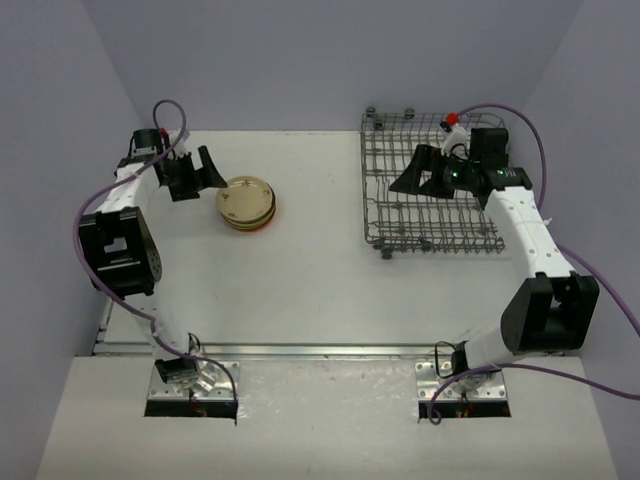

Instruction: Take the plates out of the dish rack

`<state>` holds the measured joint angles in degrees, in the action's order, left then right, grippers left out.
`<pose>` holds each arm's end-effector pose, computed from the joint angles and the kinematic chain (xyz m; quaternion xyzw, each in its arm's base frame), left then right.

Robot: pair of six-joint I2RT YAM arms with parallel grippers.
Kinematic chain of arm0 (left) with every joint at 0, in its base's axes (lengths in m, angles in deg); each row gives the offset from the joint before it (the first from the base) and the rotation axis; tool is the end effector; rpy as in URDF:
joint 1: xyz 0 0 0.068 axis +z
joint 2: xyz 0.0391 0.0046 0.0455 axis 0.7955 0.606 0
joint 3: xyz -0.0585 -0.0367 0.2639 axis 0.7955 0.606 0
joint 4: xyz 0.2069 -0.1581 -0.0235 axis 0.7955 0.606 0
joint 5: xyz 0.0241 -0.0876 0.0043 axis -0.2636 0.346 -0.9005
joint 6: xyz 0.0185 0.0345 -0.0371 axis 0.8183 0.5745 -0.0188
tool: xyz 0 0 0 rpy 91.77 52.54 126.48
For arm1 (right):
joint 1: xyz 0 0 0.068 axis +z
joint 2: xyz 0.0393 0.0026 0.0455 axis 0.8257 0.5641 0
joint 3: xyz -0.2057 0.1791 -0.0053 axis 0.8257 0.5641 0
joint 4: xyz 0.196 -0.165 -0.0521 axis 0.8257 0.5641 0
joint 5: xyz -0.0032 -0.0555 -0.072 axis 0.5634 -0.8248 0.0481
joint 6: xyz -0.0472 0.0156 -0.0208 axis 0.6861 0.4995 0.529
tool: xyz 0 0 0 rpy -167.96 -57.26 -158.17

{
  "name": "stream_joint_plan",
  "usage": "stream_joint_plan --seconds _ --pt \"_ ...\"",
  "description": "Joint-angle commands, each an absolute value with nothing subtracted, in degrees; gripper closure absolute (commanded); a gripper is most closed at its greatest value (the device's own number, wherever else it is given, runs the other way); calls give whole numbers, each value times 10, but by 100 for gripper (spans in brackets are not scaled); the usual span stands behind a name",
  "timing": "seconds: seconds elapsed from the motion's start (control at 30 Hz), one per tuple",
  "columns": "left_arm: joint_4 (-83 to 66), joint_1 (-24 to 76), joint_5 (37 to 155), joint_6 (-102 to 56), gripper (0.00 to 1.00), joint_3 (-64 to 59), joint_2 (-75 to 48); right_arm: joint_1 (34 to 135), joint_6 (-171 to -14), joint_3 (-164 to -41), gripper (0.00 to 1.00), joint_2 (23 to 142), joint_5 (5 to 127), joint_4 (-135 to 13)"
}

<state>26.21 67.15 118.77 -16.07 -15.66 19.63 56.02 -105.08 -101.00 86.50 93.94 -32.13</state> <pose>0.4019 0.0845 0.2368 -0.0729 0.9214 -0.2318 0.3034 0.3286 0.0229 0.3211 0.0165 0.8737 0.3444 0.3432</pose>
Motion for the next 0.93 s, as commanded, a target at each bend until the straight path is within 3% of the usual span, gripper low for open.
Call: stream_joint_plan --seconds 0.0,0.07,0.17,0.6,0.9 --pt "262 633 1074 -88 0 -180 58 560 -1030 -1029 1 831 891 -311" --pt "259 607 985 -57 0 -154 17 561 -1015 -1025 1 821 836 -300" --pt "250 574 951 -30 0 -110 -57 561 -990 -1011 1 806 768 -290" --pt "191 594 1023 -41 0 109 -253 561 -923 -794 1 611 675 -346" --pt "193 594 1011 -47 0 112 -292 560 -923 -783 1 587 673 -342"
